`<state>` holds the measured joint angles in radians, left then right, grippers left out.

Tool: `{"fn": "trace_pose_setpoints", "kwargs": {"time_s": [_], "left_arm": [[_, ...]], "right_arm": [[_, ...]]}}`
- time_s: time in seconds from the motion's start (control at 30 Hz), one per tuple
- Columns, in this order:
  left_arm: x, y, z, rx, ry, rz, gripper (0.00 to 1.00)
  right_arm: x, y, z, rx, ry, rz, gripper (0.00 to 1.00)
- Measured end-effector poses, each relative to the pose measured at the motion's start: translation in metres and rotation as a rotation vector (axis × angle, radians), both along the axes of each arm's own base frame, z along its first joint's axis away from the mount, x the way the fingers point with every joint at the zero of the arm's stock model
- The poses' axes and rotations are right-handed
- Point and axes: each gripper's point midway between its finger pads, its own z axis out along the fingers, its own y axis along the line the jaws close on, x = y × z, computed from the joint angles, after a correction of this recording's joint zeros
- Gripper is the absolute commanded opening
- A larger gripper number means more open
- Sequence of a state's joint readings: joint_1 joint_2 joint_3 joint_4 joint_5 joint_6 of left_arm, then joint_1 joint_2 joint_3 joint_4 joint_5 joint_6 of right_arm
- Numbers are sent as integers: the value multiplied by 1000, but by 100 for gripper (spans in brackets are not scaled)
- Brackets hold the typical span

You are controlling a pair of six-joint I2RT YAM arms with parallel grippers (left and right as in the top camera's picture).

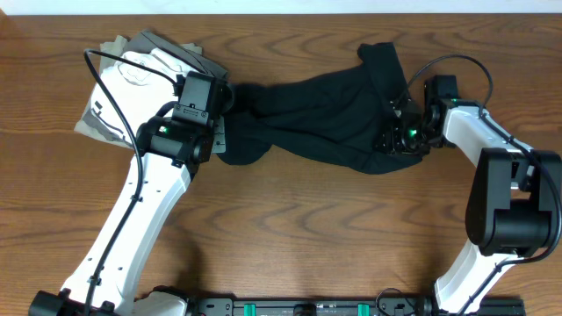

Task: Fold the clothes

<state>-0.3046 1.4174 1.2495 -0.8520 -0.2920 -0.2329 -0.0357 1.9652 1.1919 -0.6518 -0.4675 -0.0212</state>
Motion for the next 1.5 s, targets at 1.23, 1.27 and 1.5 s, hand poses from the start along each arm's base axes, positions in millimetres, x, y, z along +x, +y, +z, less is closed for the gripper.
{"fn": "trace_pose_setpoints", "kwargs": {"time_s": [1.23,1.27,1.5], "left_arm": [[0,0,0,0,1,0,6],[0,0,0,-1,1,-1,6],[0,0,0,0,1,0,6]], "right_arm": [[-23,30,-6,-236,72,-53,13],[-23,29,-6,-258,75,-66,10],[-23,19,-6,-308,86,-128,1]]}}
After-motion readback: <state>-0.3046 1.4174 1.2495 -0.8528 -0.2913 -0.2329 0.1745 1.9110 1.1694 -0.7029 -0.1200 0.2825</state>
